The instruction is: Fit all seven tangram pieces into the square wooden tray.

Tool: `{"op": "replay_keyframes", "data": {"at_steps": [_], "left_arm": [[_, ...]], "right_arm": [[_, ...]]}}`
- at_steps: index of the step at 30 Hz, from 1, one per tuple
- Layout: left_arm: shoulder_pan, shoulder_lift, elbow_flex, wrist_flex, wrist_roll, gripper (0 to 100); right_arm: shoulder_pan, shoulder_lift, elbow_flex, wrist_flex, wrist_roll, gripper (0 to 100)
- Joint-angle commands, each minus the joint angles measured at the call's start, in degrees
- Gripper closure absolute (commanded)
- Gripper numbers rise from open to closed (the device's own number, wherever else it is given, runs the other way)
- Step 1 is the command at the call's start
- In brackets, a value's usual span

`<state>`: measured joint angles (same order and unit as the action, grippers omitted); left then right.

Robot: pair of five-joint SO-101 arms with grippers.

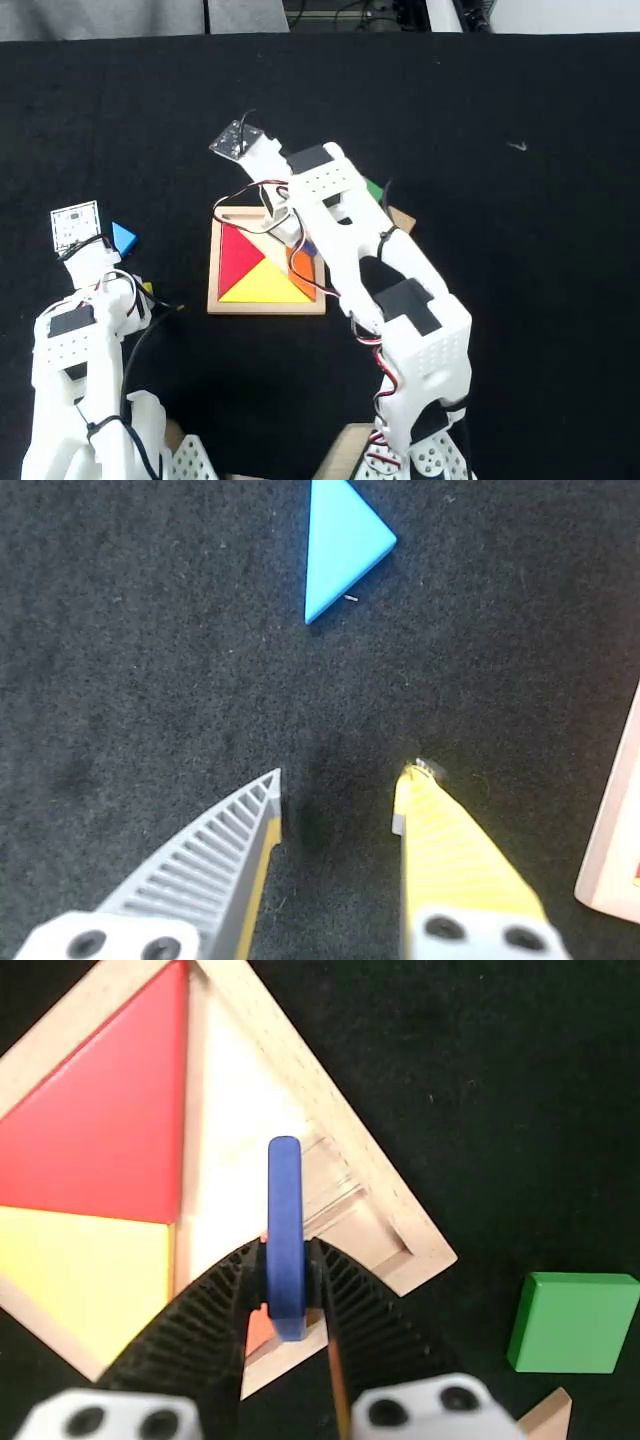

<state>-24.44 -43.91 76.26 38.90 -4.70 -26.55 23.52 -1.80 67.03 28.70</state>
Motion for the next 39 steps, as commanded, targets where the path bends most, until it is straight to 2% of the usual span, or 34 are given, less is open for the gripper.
{"op": "replay_keyframes", "data": {"at_steps": [1, 7, 11, 16, 26, 31, 33, 35, 39], "left_arm": [[0.7, -1.1, -0.2, -0.9, 0.2, 81], [0.7, -1.1, -0.2, -0.9, 0.2, 81], [0.7, -1.1, -0.2, -0.9, 0.2, 81], [0.7, -1.1, -0.2, -0.9, 0.2, 81], [0.7, -1.1, -0.2, -0.9, 0.2, 81], [0.7, -1.1, -0.2, -0.9, 0.2, 81], [0.7, -1.1, -0.2, -0.9, 0.2, 81], [0.7, -1.1, -0.2, -0.9, 0.2, 81], [0.7, -1.1, -0.2, -0.9, 0.2, 81]], "right_arm": [[-0.6, -3.8, -3.6, -1.2, 0.1, 98.8], [-0.4, -3.6, -3.0, -1.5, 0.0, 98.8], [1.4, -3.7, -3.1, -0.6, -3.1, 97.9], [4.4, -3.7, -3.0, 0.4, -3.5, 85.2], [5.5, -4.2, -3.7, 0.0, -3.3, 84.6], [8.4, -4.2, -6.3, 0.4, -3.1, 85.4], [8.7, -4.2, -6.2, 0.4, -3.1, 90.6], [7.5, -4.3, -6.0, 0.8, -3.5, 99.5], [1.6, -5.8, -5.8, 5.1, -3.5, 98.7]]}}
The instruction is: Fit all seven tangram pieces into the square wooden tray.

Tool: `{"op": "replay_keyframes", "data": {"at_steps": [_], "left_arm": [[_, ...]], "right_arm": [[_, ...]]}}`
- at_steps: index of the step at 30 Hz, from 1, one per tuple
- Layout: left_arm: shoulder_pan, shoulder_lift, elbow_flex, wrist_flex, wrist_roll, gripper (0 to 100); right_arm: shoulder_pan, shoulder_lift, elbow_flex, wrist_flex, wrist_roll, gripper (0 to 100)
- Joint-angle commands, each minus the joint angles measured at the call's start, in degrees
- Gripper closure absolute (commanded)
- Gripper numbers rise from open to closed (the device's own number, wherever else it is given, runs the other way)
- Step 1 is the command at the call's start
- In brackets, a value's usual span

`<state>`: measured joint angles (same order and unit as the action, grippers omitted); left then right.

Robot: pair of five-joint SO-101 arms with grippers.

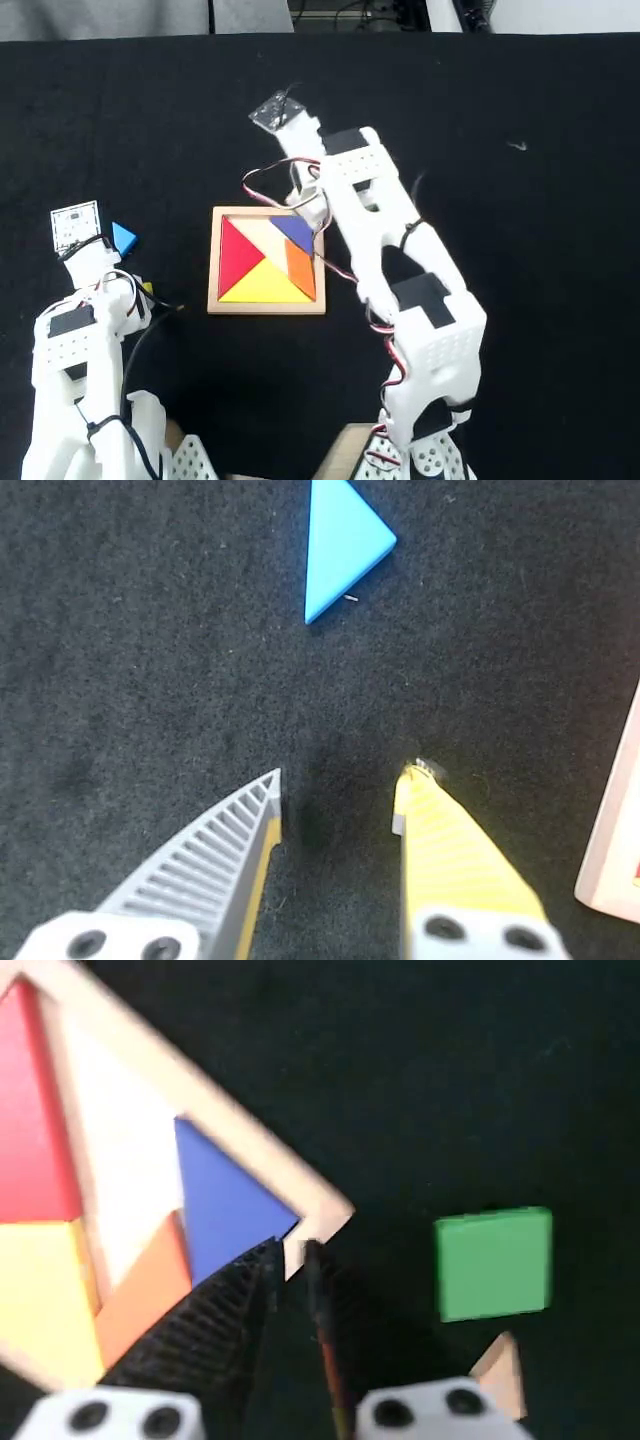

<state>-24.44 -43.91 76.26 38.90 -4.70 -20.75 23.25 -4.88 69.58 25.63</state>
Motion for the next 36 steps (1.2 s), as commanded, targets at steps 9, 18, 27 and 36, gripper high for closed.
{"op": "replay_keyframes", "data": {"at_steps": [9, 18, 27, 36], "left_arm": [[0.7, -1.1, -0.2, -0.9, 0.2, 81], [0.7, -1.1, -0.2, -0.9, 0.2, 81], [0.7, -1.1, -0.2, -0.9, 0.2, 81], [0.7, -1.1, -0.2, -0.9, 0.2, 81]], "right_arm": [[-8.1, -4.0, 3.5, -2.1, -0.4, 98.8], [-10.8, -4.4, 5.8, -2.3, -0.4, 98.8], [-9.1, -4.2, 9.4, -5.9, -0.1, 98.8], [-6.2, -4.3, 13.4, -5.8, 3.2, 98.8]]}}
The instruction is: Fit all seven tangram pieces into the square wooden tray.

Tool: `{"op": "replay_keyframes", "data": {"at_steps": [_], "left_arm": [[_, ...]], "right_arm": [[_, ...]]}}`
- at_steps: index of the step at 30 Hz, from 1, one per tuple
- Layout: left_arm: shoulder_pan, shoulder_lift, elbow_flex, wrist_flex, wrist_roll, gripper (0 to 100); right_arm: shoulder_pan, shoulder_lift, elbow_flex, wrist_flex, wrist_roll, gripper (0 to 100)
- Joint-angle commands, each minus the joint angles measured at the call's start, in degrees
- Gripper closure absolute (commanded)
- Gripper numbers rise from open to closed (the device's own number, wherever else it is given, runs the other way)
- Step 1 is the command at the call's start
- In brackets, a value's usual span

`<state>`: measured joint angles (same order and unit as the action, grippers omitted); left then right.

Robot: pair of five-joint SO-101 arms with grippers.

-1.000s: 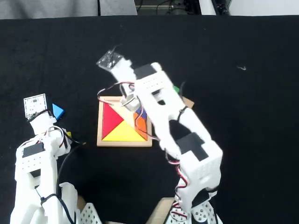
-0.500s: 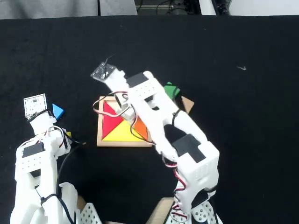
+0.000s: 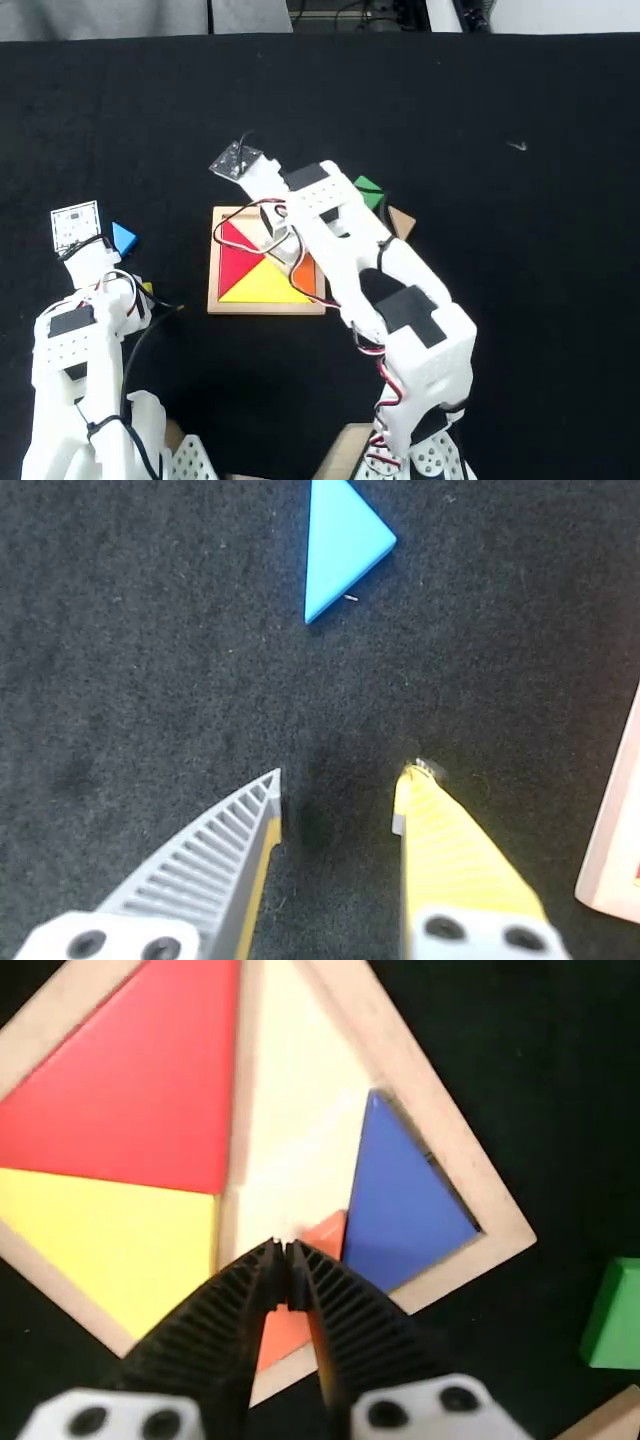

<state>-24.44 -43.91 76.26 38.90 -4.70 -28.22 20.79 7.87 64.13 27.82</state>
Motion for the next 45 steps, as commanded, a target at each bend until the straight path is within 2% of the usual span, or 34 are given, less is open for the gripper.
{"op": "replay_keyframes", "data": {"at_steps": [1, 7, 11, 16, 22, 24, 28, 31, 37, 45], "left_arm": [[0.7, -1.1, -0.2, -0.9, 0.2, 81], [0.7, -1.1, -0.2, -0.9, 0.2, 81], [0.7, -1.1, -0.2, -0.9, 0.2, 81], [0.7, -1.1, -0.2, -0.9, 0.2, 81], [0.7, -1.1, -0.2, -0.9, 0.2, 81], [0.7, -1.1, -0.2, -0.9, 0.2, 81], [0.7, -1.1, -0.2, -0.9, 0.2, 81], [0.7, -1.1, -0.2, -0.9, 0.2, 81], [0.7, -1.1, -0.2, -0.9, 0.2, 81], [0.7, -1.1, -0.2, -1.0, 0.2, 81]], "right_arm": [[1.2, -2.0, 0.7, -0.3, 1.0, 98.8], [1.2, -8.7, -1.1, 2.8, 0.6, 98.8], [4.6, -16.9, 0.1, 3.8, 0.6, 98.8], [12.9, -25.6, 6.4, 4.5, 1.0, 98.8], [27.4, -31.9, 14.9, 0.2, 2.6, 98.5], [29.8, -30.5, 16.9, -1.8, 2.7, 95.2], [33.4, -23.5, 15.8, -5.2, 1.9, 79.7], [35.4, -16.9, 11.2, -6.9, 0.7, 79.1], [34.1, -4.2, 2.1, -6.7, 0.5, 78.6], [33.3, -0.5, -5.6, -2.4, 0.5, 78.6]]}}
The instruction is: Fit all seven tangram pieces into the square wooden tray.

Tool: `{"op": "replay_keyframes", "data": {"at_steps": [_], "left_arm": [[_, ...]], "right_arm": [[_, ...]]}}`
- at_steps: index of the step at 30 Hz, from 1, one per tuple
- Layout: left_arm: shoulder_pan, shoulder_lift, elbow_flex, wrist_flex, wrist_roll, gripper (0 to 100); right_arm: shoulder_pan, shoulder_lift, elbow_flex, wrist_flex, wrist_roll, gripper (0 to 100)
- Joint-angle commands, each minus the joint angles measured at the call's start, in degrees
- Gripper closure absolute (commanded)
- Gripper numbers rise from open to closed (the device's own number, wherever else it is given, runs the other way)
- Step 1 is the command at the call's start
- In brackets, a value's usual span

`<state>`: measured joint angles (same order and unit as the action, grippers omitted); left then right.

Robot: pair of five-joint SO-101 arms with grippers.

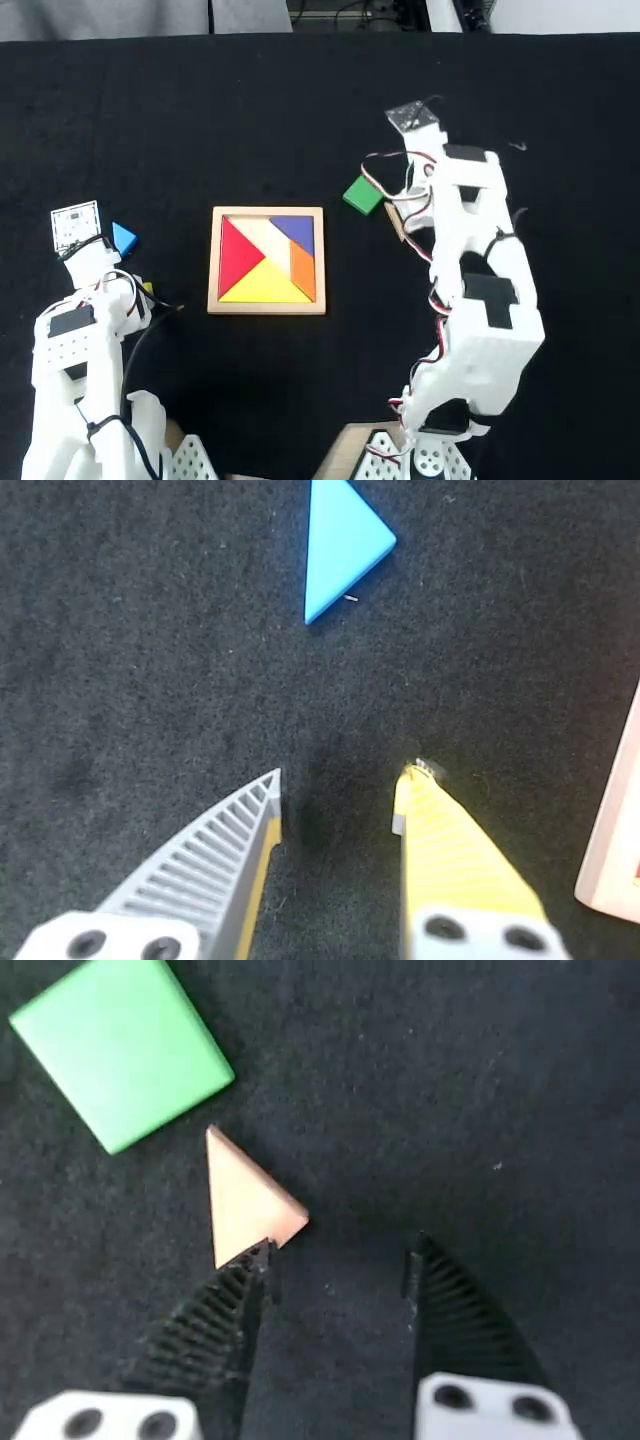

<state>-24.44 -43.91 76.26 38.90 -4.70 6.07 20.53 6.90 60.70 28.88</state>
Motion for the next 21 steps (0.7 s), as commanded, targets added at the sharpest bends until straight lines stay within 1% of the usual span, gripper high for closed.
{"op": "replay_keyframes", "data": {"at_steps": [1, 6, 15, 21], "left_arm": [[0.7, -1.1, -0.2, -1.0, 0.2, 81], [0.7, -1.1, -0.2, -1.0, 0.2, 81], [0.7, -1.1, -0.2, -1.0, 0.2, 81], [0.7, -1.1, -0.2, -1.0, 0.2, 81]], "right_arm": [[-1.0, -0.2, -5.1, 1.1, -0.5, 78.6], [-1.7, -0.6, -6.6, 3.8, -0.5, 78.9], [-5.5, -0.1, -7.1, 3.0, -0.4, 78.9], [-4.7, 4.4, -7.4, 1.8, 0.0, 78.9]]}}
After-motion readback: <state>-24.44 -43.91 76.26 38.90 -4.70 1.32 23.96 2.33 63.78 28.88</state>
